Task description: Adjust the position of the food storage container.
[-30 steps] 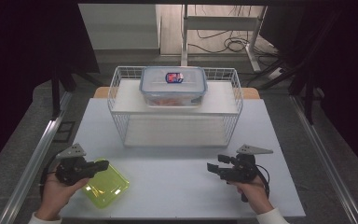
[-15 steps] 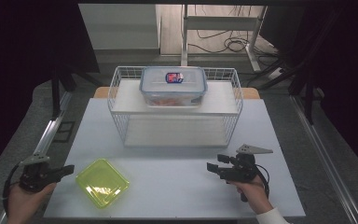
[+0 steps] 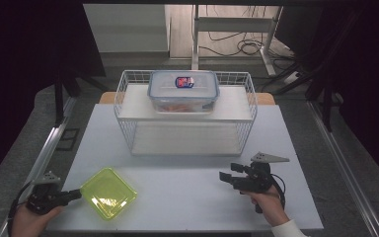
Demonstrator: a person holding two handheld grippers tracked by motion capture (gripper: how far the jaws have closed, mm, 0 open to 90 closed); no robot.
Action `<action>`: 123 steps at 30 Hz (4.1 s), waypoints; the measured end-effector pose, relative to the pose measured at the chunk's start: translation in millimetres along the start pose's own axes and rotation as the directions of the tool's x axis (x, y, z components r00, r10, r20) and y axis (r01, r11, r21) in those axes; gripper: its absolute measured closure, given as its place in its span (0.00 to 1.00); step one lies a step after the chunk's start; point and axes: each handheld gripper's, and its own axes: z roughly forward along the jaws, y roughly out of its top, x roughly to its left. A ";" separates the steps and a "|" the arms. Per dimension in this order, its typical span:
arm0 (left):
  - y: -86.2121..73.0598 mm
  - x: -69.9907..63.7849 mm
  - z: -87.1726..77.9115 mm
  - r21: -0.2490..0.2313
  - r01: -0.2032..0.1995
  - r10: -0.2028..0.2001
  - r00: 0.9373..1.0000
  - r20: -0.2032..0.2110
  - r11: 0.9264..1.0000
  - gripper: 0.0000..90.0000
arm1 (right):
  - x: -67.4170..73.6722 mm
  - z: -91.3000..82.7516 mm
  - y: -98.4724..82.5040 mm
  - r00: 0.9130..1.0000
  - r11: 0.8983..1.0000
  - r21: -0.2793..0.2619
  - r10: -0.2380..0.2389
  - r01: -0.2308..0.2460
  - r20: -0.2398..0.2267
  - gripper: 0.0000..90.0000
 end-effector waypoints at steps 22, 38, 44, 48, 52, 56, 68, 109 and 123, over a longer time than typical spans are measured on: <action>21.5 -26.6 30.4 0.024 -0.063 0.058 0.986 0.157 0.998 1.00 | -1.5 -0.1 1.0 1.000 1.000 0.002 0.005 -0.005 -0.002 0.32; 29.7 -49.2 46.6 0.051 -0.127 0.114 0.973 0.200 0.991 0.99 | -2.7 1.8 1.2 1.000 1.000 0.007 0.009 -0.009 0.004 0.32; 35.0 -61.9 54.0 0.056 -0.151 0.136 0.967 0.216 0.987 0.99 | -3.1 0.7 1.4 1.000 1.000 0.007 0.011 -0.011 0.001 0.32; 35.1 -65.4 55.6 0.059 -0.158 0.142 0.964 0.223 0.986 0.99 | -3.0 0.5 1.5 1.000 1.000 0.009 0.012 -0.012 0.000 0.32; 32.7 -51.1 45.9 0.040 -0.125 0.116 0.975 0.190 0.991 1.00 | -3.3 0.1 1.3 1.000 1.000 0.005 0.008 -0.008 0.001 0.32; 38.3 -23.1 33.9 0.006 -0.060 0.059 0.990 0.127 0.998 1.00 | -3.6 -0.4 1.4 1.000 1.000 0.005 0.008 -0.008 0.002 0.32; 87.1 -1.3 44.1 -0.046 -0.043 0.048 0.992 0.119 0.998 1.00 | -3.7 1.1 1.4 1.000 1.000 0.008 0.009 -0.009 0.003 0.32; 62.3 -48.6 48.2 0.004 -0.133 0.128 0.958 0.255 0.991 0.99 | -3.6 -1.8 1.7 1.000 1.000 -0.002 0.012 -0.012 0.005 0.32; 50.4 -66.2 54.2 0.020 -0.133 0.119 0.938 0.326 0.991 0.99 | -2.5 0.7 1.1 1.000 1.000 0.017 0.016 -0.016 0.013 0.32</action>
